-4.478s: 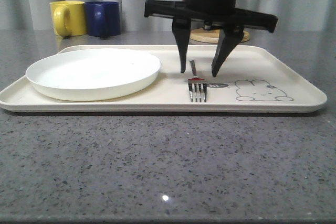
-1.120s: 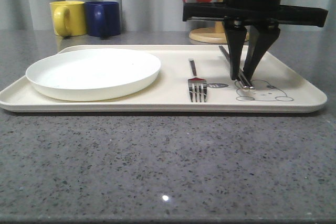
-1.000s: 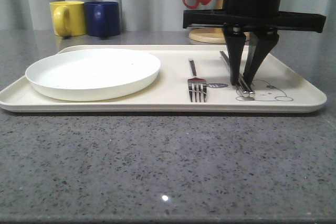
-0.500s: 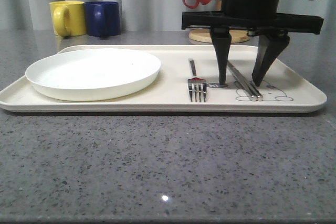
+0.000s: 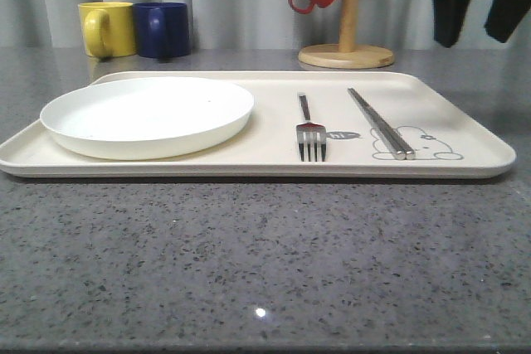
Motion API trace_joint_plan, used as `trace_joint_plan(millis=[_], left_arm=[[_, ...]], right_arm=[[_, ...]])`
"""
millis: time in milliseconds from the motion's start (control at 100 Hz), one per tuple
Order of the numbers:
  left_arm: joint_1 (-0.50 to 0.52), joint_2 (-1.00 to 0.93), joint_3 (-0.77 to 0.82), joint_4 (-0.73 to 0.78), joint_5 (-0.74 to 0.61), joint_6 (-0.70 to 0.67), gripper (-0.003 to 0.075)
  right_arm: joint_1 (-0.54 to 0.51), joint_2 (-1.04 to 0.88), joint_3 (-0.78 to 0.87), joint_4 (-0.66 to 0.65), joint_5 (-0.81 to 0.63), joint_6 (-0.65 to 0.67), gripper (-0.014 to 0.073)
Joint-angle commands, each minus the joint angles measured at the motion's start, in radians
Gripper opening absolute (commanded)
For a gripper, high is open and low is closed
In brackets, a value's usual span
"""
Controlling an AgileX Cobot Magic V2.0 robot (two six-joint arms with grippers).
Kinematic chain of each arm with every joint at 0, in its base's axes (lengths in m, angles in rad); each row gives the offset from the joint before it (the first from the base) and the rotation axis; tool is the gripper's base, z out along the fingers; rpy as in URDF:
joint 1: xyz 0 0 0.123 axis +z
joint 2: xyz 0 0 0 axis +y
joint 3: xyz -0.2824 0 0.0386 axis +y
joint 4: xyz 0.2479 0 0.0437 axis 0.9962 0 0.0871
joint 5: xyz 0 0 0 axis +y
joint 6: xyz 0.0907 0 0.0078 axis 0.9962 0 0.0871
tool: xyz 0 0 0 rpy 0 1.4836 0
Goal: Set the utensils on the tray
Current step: 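Grasp the steel spoon with the right gripper and carry it over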
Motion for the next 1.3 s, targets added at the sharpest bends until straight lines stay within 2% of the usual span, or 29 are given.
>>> trace_joint_plan(millis=[0,280,540,790,1010,1289], left_arm=[[-0.006,0.007,-0.027,-0.012,-0.073,-0.006,-0.0019],[-0.006,0.007,-0.027,-0.012,-0.073,-0.006,-0.0019],[-0.006,0.007,-0.027,-0.012,-0.073,-0.006,-0.0019],[-0.006,0.007,-0.027,-0.012,-0.073,-0.006,-0.0019],[-0.006,0.007,-0.027,-0.012,-0.073,-0.006,-0.0019],[-0.006,0.007,-0.027,-0.012,-0.073,-0.006,-0.0019]], right_arm=[[-0.075,-0.053,-0.031,-0.025,0.080,-0.069,0.0414],[-0.355,-0.052,-0.029,-0.024,0.074,-0.115,0.0414],[-0.527,-0.006,-0.026,-0.012,0.047,-0.169,0.0414],[-0.550,0.078,-0.003,0.008,-0.034,-0.177,0.0414],[-0.559,0.160,-0.003,0.004,-0.053,-0.198,0.0414],[-0.570,0.176,-0.003,0.001,-0.075,-0.198,0.0400]])
